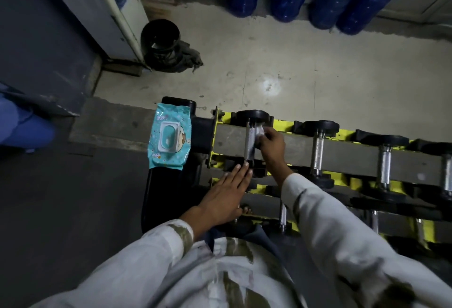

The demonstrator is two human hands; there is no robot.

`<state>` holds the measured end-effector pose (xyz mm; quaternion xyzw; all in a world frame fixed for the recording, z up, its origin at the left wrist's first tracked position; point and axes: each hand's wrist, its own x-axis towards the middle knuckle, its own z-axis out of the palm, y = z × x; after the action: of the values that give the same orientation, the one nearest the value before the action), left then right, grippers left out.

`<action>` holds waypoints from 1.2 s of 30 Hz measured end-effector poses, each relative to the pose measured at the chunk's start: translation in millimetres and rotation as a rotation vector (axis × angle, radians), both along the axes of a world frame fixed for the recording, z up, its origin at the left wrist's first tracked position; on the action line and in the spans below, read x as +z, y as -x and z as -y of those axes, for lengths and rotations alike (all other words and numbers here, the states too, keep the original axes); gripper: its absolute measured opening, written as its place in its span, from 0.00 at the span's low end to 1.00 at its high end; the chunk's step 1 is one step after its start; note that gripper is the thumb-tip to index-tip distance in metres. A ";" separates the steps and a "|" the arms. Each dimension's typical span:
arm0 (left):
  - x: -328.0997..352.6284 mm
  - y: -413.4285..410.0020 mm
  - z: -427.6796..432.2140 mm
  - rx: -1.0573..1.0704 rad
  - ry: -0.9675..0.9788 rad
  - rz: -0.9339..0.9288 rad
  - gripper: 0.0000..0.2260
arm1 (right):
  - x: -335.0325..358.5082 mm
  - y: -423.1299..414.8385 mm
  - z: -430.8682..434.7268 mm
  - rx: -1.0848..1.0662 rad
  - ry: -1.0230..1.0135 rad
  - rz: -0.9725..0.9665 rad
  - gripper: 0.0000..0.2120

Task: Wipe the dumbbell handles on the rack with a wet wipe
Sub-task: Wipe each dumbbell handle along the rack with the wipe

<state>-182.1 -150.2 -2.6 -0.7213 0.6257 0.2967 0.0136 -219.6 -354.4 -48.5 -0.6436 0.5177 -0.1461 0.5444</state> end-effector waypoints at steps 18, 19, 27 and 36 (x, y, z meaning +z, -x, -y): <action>-1.0 8.9 2.3 0.059 -0.002 0.024 0.47 | 15.8 18.7 -26.5 0.323 0.556 -0.056 0.06; -0.7 11.4 3.5 0.071 -0.007 0.021 0.47 | 14.2 19.0 -17.0 0.515 0.707 -0.126 0.11; 0.4 30.2 11.6 0.153 -0.056 0.068 0.47 | 23.0 32.3 24.2 1.356 1.211 -0.202 0.18; 14.6 58.8 23.4 0.375 -0.160 0.101 0.44 | 35.7 3.5 40.7 1.644 1.263 -0.220 0.10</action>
<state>-240.9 -173.6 12.0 -0.8356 0.4535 0.3064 0.0467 -223.1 -395.1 -12.8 -0.9752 -0.2041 0.0848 -0.0099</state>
